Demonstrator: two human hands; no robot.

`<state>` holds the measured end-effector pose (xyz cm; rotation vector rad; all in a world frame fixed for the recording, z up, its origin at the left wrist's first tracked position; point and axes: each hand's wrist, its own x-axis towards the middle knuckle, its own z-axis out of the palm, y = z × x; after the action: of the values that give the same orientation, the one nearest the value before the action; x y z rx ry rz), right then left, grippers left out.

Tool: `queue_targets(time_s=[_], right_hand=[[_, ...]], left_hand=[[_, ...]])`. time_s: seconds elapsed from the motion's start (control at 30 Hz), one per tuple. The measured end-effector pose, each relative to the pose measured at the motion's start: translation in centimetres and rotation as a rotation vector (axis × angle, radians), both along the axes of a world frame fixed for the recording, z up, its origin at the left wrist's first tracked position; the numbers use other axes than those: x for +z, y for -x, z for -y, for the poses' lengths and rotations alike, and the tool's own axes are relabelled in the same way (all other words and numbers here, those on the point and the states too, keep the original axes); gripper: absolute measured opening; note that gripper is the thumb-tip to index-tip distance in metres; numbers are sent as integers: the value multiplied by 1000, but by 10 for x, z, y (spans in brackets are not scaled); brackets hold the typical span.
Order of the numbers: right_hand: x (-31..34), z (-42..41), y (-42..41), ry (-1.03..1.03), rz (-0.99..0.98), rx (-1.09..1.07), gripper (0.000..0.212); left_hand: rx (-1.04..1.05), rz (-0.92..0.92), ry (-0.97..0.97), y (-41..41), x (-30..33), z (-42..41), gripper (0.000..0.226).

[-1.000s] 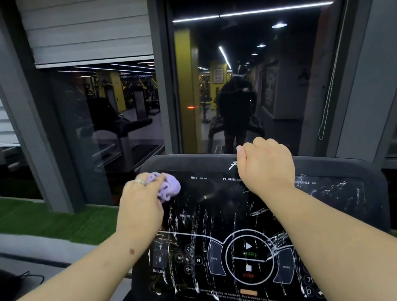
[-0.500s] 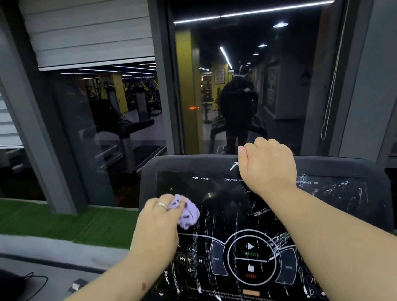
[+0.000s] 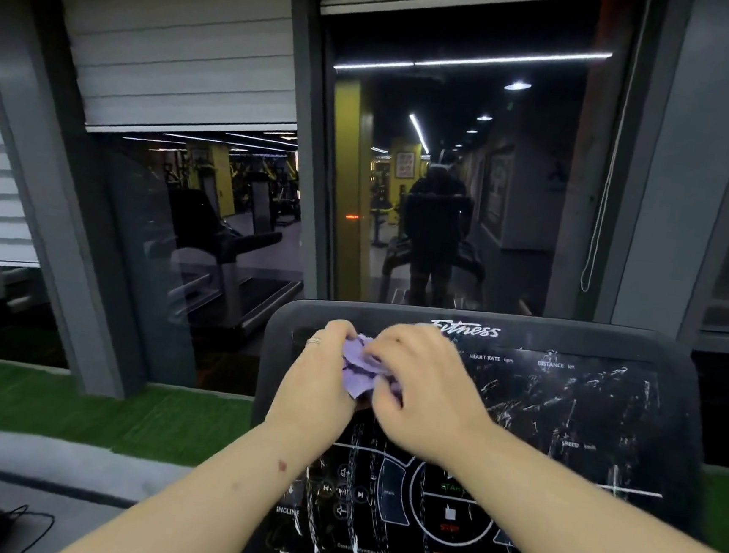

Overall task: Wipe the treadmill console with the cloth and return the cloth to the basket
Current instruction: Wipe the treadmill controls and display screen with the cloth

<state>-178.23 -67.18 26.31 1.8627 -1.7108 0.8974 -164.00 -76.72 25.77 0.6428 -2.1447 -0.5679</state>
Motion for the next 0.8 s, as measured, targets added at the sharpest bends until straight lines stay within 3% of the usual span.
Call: queue_targets(time_s=[0.13,0.27,0.37,0.47,0.53,0.7,0.8], right_hand=[[-17,9,-9,-152,-72,52,49],[-20,3,4,-239,-246,-7,41],[-13,-7,19,-163,-346,-61,23],[1,-18,52,30,-194,-302,14],[-3,-26,58,92,-140,-399,23],[-23,-35,38,-64,-418,-228,19],[5,-38,61,6,-448,-364,4]], left_hand=[[-51,24,-85,-2,3,1,47],[-124,172,-114,-2,-1,4,84],[-229,216,38,6,7,-7,77],[-123,254,349,16,22,-10,77],[-29,273,451,25,30,-7,85],[42,580,559,51,43,4,102],[74,703,555,60,46,11,120]])
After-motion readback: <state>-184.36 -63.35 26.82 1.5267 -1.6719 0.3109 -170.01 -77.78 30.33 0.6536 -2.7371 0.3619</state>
